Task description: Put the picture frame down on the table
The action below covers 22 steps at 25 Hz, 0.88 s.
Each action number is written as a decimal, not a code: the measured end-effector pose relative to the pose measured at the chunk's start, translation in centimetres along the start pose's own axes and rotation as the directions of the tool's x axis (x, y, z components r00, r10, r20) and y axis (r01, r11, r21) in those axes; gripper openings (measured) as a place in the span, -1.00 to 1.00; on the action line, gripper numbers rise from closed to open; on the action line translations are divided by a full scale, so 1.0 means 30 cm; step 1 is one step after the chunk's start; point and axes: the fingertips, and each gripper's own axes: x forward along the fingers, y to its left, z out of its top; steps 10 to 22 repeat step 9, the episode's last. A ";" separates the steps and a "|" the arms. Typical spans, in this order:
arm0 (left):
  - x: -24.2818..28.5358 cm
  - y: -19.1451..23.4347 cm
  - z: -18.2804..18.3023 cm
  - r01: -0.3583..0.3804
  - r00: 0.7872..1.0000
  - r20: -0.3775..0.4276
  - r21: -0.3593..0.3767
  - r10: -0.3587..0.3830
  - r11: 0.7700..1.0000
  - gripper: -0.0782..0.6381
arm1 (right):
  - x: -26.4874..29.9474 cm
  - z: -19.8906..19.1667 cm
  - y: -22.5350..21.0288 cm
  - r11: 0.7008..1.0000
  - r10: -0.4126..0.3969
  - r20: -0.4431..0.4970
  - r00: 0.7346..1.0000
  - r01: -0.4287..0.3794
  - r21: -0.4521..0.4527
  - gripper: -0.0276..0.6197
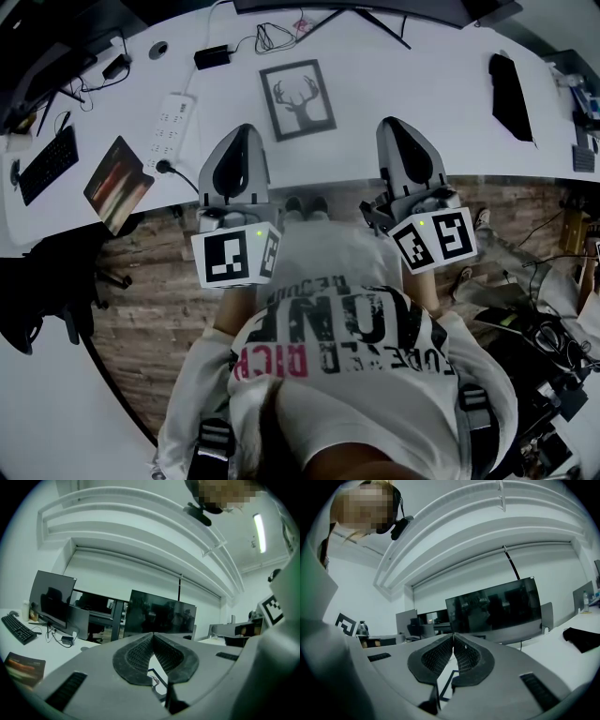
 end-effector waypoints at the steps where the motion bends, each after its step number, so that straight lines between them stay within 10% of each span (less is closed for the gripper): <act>1: -0.001 -0.001 -0.001 0.000 1.000 0.000 0.000 0.000 1.000 -0.77 | -0.002 -0.001 0.000 1.000 -0.001 0.000 1.000 0.001 0.000 -0.90; 22: -0.005 -0.004 0.001 -0.001 1.000 -0.004 0.000 0.001 1.000 -0.77 | -0.009 0.000 0.000 1.000 -0.002 -0.001 1.000 0.002 0.002 -0.90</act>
